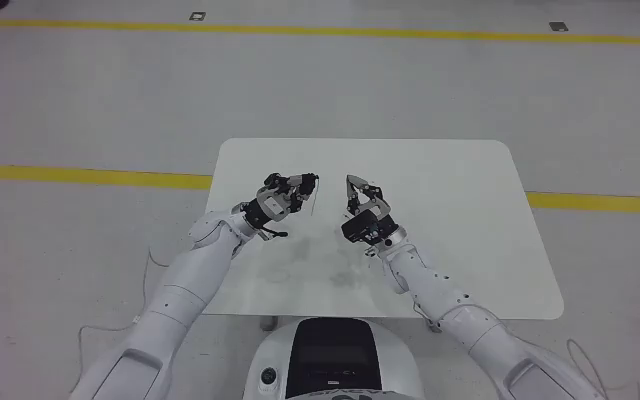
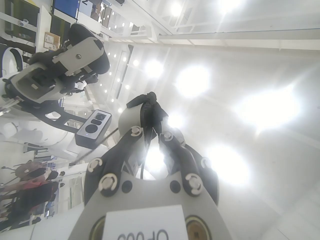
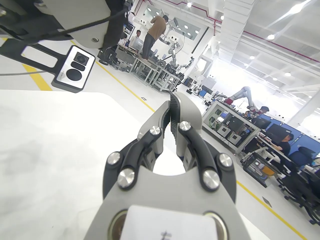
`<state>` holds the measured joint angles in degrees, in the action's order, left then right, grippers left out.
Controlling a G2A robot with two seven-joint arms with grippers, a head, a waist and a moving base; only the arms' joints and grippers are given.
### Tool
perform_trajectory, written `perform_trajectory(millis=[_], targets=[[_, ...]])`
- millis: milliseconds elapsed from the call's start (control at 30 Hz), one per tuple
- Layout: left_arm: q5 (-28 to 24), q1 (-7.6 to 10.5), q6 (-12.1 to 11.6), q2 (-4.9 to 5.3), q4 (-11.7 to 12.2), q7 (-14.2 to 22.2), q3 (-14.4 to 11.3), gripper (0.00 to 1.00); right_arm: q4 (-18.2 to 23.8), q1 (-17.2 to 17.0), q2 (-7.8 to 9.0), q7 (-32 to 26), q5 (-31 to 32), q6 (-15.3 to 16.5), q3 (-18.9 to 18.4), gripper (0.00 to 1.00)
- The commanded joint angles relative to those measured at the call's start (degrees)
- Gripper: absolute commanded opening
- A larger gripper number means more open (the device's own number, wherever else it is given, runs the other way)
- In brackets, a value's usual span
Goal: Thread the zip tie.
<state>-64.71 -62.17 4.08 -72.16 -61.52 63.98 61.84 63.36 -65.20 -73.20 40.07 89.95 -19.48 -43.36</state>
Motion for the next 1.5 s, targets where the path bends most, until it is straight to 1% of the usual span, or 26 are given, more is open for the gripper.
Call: perform_trajectory(millis=[0,67,100,167,200,233,267,333,433,600,700,767,867,900,967,1033,1100,1133,1167,1433,1467], targets=[[0.0,0.0,0.0,0.0,0.0,0.0,0.0,0.0,0.0,0.0,0.02,-0.1,0.0,0.0,0.0,0.0],[0.0,0.0,0.0,0.0,0.0,0.0,0.0,0.0,0.1,-0.2,0.0,-0.5,0.0,0.0,-0.2,0.0],[0.0,0.0,0.0,0.0,0.0,0.0,0.0,0.0,0.2,-0.4,-0.01,-0.9,0.0,0.0,-0.1,0.18],[0.0,0.0,0.0,0.0,0.0,0.0,0.0,0.0,0.0,-0.1,0.11,-2.1,0.0,0.0,1.4,0.6],[0.0,0.0,0.0,0.0,0.0,0.0,0.0,0.0,-0.5,0.3,0.24,-3.0,0.0,0.0,2.6,0.95],[0.0,0.0,0.0,0.0,0.0,0.0,0.0,0.0,-1.0,1.1,0.43,-4.0,0.0,0.0,4.3,1.0],[0.0,0.0,0.0,0.0,0.0,0.0,0.0,0.0,-1.3,2.1,0.69,-4.7,0.0,0.0,6.2,1.0],[0.0,0.0,0.0,0.0,0.0,0.0,0.0,0.0,-1.3,3.2,1.03,-5.6,0.0,0.0,8.7,1.0],[0.0,0.0,0.0,0.0,0.0,0.0,0.0,0.0,-0.5,4.0,1.48,-6.1,0.0,0.0,10.9,1.0],[0.0,0.0,0.0,0.0,0.0,0.0,0.0,0.0,1.5,4.0,2.1,-5.9,0.0,0.0,12.2,1.0],[0.0,0.0,0.0,0.0,0.0,0.0,0.0,0.0,2.5,3.7,2.35,-5.5,0.0,0.0,12.6,0.96],[0.0,0.0,0.0,0.0,0.0,0.0,0.0,0.0,3.1,3.6,2.56,-5.3,0.0,0.1,13.0,0.97],[0.0,0.0,0.0,0.0,0.0,0.0,0.0,0.0,3.9,3.7,2.94,-5.0,0.0,0.0,13.6,0.95],[0.0,0.0,0.0,0.0,0.0,0.0,0.0,0.0,4.3,3.7,3.05,-4.8,0.0,0.0,13.7,0.92],[0.0,0.0,0.0,0.0,0.0,0.0,0.0,0.0,4.8,3.7,3.3,-4.6,0.0,0.0,13.7,0.83],[0.0,0.0,0.0,0.0,0.0,0.0,0.0,0.0,5.1,3.6,3.49,-4.5,0.0,0.0,13.7,0.66],[0.0,0.0,0.0,0.0,0.0,0.0,0.0,0.0,5.5,3.6,3.67,-4.5,0.0,0.0,13.6,0.52],[0.0,0.0,0.0,0.0,0.0,0.0,0.0,0.0,5.7,3.5,3.72,-4.5,0.0,0.0,13.6,0.49],[0.0,0.0,0.0,0.0,0.0,0.0,0.0,0.0,5.9,3.4,3.79,-4.5,0.0,0.0,13.6,0.48],[0.0,0.0,0.0,0.0,0.0,0.0,0.0,0.0,7.3,3.0,4.04,-3.8,0.0,0.0,13.5,0.43],[0.0,0.0,0.0,0.0,0.0,0.0,0.0,0.0,7.4,2.9,4.06,-3.8,0.0,0.0,13.2,0.4]])
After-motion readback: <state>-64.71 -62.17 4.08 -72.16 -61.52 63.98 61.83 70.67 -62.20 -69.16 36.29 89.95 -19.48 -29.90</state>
